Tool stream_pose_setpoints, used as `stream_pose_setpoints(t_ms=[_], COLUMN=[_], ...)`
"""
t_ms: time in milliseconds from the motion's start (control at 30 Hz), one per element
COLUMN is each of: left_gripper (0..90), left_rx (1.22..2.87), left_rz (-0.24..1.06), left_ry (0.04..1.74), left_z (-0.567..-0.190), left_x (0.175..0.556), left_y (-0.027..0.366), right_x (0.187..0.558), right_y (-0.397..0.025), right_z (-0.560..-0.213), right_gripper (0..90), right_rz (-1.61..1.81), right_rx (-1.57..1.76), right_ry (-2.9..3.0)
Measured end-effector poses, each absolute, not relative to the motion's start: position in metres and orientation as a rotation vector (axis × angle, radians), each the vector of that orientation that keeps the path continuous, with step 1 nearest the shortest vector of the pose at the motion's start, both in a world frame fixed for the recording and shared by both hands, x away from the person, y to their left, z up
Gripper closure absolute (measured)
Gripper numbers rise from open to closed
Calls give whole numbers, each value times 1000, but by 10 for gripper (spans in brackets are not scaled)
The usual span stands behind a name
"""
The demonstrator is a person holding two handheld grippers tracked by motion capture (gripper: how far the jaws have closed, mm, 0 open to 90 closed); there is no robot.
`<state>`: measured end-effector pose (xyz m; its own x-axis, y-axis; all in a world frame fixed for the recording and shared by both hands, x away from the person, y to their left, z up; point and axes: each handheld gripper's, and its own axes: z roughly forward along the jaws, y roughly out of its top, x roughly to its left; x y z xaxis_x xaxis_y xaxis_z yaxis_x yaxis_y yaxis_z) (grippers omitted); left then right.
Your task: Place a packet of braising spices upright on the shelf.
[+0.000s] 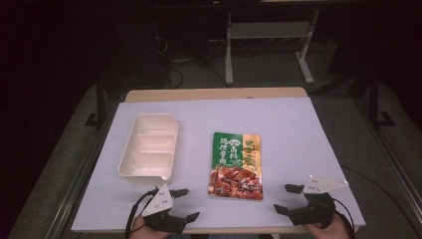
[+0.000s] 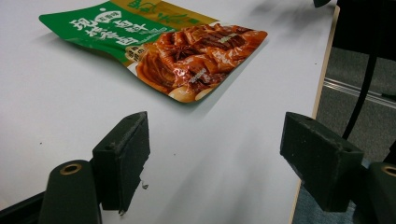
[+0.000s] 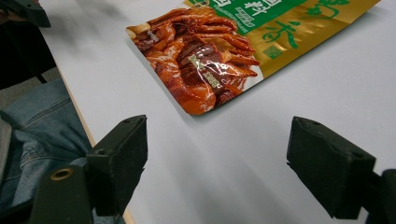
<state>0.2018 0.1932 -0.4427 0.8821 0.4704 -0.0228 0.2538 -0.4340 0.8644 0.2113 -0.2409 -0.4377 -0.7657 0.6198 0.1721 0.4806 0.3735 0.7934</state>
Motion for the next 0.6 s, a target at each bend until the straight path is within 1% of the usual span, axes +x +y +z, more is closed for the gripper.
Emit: stream_pose_setpoints(t_ms=[600], left_gripper=[348], left_rx=[2035], left_rz=[275], left_ry=[517], left_z=[-435], left_x=[207], left_y=[188], right_x=[212], right_y=[-243], right_z=[-434], right_gripper=[195], right_rz=[1367], right_rx=[1008], right_ry=[2438])
